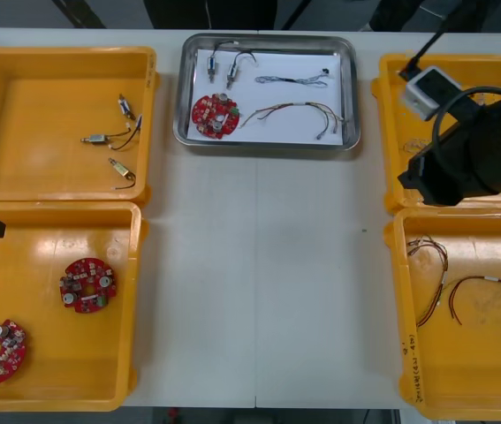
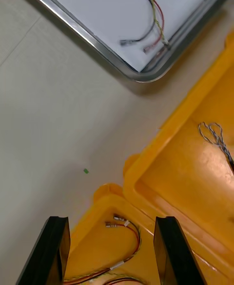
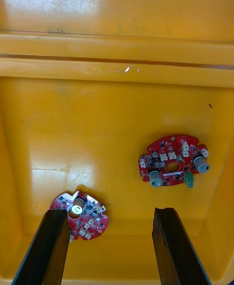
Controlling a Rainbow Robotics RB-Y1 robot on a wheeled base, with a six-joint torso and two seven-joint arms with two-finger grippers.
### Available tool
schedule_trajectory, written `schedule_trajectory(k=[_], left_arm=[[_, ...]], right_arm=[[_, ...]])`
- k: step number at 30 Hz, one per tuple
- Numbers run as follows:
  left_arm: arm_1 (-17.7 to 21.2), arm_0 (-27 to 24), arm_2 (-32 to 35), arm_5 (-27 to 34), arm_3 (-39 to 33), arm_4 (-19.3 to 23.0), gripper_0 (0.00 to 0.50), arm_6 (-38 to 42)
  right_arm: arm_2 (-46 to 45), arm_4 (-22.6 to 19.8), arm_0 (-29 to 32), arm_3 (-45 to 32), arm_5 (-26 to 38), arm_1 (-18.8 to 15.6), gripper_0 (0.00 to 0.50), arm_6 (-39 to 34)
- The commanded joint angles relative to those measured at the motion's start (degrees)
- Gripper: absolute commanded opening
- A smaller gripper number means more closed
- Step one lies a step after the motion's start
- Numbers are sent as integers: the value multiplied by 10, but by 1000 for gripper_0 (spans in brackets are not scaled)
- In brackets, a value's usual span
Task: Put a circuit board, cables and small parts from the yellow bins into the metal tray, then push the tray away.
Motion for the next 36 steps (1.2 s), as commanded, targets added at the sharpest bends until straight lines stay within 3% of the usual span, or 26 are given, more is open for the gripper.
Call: schedule_trajectory(k=[1, 16, 36], left_arm=[[-6, 9, 18, 4, -15, -5, 500, -50], [-6, 9, 18, 4, -15, -5, 500, -50], [-6, 9, 18, 4, -15, -5, 500, -50]], right_arm=[[-88, -18, 50, -30, 2, -24, 500, -25], [-242, -23, 189, -30, 2, -55, 500, -39], [-294, -32, 266, 40, 2, -44, 500, -75]])
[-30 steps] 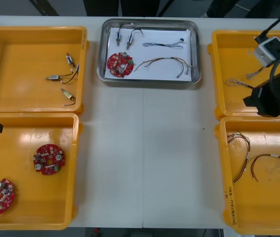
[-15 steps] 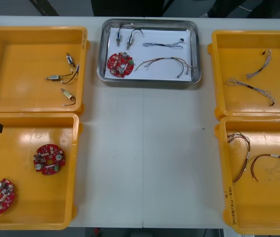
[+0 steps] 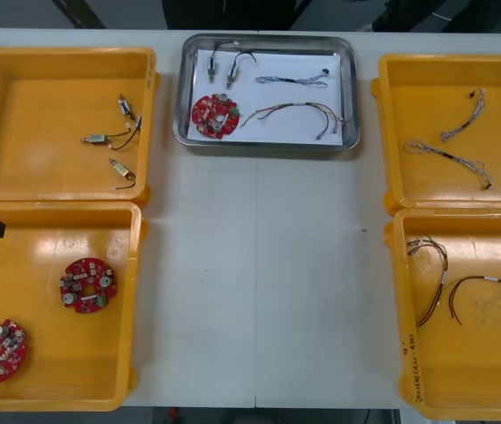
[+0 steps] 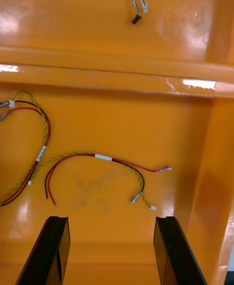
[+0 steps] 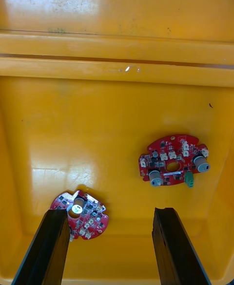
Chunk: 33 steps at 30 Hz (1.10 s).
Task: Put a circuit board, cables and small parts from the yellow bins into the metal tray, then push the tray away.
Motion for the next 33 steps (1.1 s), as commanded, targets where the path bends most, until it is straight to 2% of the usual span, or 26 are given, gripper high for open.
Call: schedule_trajectory(k=[1, 12, 33], left_arm=[[-6, 9, 18, 4, -15, -5, 500, -50], [-6, 9, 18, 4, -15, -5, 500, -50], [-6, 9, 18, 4, -15, -5, 500, -50]], right_arm=[[-33, -9, 16, 27, 2, -6, 500, -22], [-25, -27, 2, 29, 2, -5, 500, -104], [2, -34, 2, 16, 2, -5, 500, -106]])
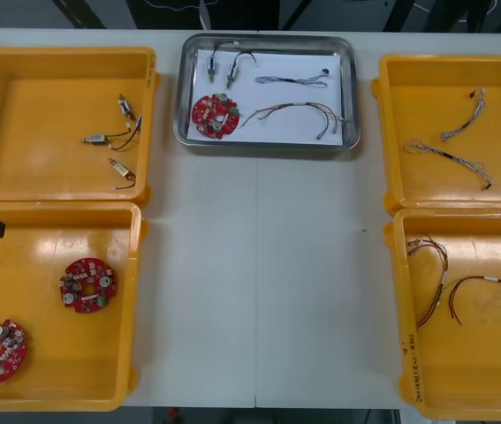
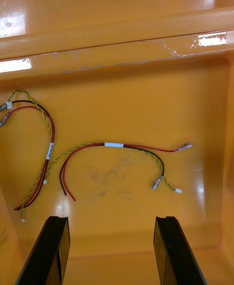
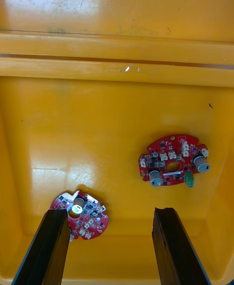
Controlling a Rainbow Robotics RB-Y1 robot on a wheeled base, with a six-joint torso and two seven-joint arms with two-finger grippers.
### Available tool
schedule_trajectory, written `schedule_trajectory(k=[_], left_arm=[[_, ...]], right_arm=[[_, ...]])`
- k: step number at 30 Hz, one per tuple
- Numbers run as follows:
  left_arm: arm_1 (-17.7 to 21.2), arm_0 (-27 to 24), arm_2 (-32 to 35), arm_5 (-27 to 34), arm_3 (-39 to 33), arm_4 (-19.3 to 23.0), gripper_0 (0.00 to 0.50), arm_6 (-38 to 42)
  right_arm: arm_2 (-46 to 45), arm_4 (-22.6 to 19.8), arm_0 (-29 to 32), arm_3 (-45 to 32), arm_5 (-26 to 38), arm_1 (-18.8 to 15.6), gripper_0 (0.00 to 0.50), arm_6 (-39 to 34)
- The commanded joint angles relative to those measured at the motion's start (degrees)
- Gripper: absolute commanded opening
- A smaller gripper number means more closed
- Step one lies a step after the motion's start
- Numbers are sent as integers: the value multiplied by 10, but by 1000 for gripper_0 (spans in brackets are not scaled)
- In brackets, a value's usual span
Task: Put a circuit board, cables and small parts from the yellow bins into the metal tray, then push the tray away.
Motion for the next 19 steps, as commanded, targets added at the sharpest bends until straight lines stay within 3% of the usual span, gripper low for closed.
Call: schedule_trajectory(k=[1, 19], left_arm=[[-6, 9, 18, 4, -15, -5, 500, -50], [-6, 9, 18, 4, -15, -5, 500, -50]], right_arm=[[6, -4, -5, -17, 2, -5, 500, -10], [6, -4, -5, -17, 2, -5, 500, -10]])
